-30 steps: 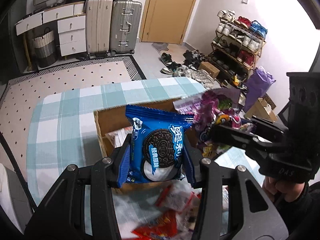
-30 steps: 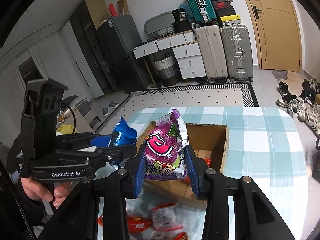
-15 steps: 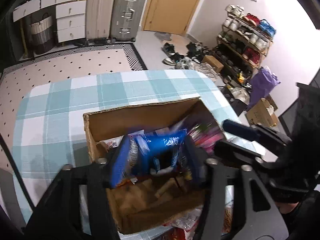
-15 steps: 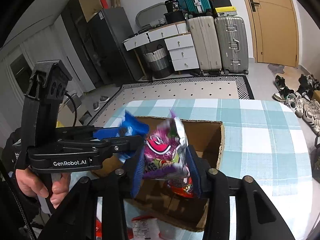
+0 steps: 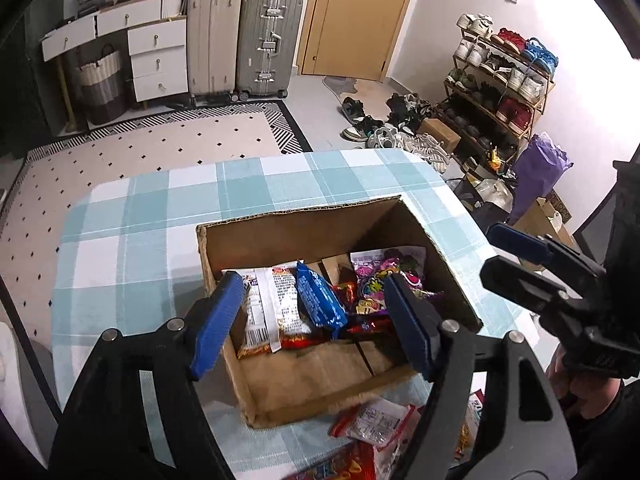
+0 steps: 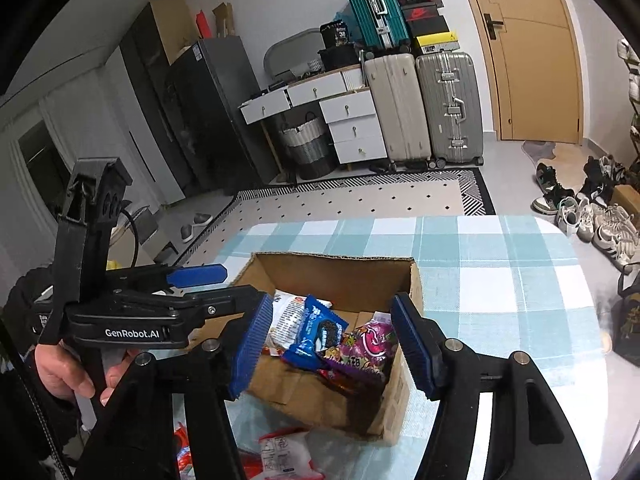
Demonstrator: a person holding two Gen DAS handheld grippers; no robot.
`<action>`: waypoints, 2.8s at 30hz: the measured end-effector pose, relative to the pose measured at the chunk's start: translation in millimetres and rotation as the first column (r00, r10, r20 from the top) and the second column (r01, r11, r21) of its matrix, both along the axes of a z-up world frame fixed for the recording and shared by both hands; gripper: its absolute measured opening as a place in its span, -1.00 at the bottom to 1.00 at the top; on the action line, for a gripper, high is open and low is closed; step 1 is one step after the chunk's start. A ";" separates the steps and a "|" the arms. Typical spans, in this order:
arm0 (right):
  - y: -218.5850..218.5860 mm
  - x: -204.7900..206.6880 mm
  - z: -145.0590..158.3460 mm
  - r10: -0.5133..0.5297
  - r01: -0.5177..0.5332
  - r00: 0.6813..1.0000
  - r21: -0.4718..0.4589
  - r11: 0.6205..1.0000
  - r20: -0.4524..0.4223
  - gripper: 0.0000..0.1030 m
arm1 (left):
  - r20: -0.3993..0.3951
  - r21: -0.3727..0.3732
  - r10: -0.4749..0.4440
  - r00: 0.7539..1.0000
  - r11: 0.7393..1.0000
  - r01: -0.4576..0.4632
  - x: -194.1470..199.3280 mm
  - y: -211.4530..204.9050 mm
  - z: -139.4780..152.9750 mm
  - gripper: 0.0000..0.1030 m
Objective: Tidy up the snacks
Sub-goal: 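Open both tools to drop the packets into the box and withdraw, then move both tools back toward the remaining snack pile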
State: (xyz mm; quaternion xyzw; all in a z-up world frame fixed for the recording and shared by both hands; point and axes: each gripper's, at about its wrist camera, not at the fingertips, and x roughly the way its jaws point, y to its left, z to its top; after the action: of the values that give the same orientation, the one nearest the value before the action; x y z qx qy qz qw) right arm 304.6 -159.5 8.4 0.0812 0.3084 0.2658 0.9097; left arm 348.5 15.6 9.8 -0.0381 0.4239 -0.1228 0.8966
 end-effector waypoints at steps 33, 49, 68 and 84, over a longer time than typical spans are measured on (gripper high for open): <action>-30.1 -181.8 43.3 -0.030 0.030 0.991 -0.003 1.000 0.133 0.68 | 0.142 0.017 0.141 0.980 0.989 -0.145 -199.8 3.4 59.7 0.66; -39.1 -247.8 18.9 -0.066 0.064 0.990 0.016 0.998 0.128 0.79 | 0.158 -0.029 0.214 0.964 0.977 -0.212 -282.6 18.7 13.2 0.95; -52.3 -258.7 -53.1 -0.113 0.113 0.994 -0.003 0.994 0.003 0.86 | 0.177 0.038 0.208 0.962 0.975 -0.218 -301.0 2.1 -45.7 0.97; -47.8 -198.3 -105.5 -0.107 0.109 0.984 0.012 0.994 -0.141 0.87 | 0.104 0.024 0.161 0.981 0.986 -0.165 -276.7 -2.4 -84.8 0.97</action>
State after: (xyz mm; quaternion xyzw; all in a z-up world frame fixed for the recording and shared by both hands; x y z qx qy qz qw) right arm 106.3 -207.3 -97.1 0.1254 0.3642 0.2128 0.8980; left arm 71.8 13.3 -75.0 -0.0520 0.3751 -0.0439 0.9245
